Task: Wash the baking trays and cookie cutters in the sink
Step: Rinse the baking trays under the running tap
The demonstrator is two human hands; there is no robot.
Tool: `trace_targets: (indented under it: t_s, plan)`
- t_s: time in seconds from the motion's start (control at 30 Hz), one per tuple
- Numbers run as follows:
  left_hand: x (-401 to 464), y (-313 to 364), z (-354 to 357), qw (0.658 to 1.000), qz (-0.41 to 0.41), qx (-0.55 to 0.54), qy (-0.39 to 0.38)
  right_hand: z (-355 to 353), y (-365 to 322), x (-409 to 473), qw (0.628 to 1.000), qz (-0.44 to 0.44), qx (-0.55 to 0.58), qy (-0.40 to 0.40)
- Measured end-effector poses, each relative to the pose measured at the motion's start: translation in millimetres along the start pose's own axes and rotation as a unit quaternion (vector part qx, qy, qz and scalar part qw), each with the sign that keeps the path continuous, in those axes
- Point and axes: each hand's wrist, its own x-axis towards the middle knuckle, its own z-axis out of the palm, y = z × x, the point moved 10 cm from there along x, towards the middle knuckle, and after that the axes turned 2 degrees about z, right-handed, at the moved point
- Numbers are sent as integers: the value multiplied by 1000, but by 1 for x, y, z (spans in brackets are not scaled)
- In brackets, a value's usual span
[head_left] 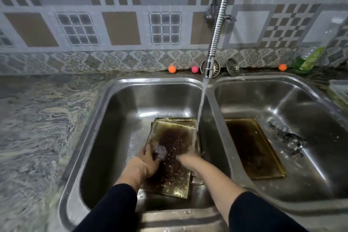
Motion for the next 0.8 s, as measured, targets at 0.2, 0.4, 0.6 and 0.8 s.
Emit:
trace_targets:
  t_s: [0.2, 0.4, 0.6, 0.8]
  plan:
    - [2, 4, 9, 995, 14, -92, -30, -22, -21, -5, 990, -97, 42, 90]
    - [-35, 71, 15, 992, 124, 12, 14, -40, -49, -36, 961, -234, 43, 143]
    - [-62, 155, -22, 947, 292, -49, 124, -97, -56, -76, 933, -290, 123, 175]
    - [-38, 164, -82, 930, 294, -112, 190, -121, -62, -110, 909, -344, 147, 186]
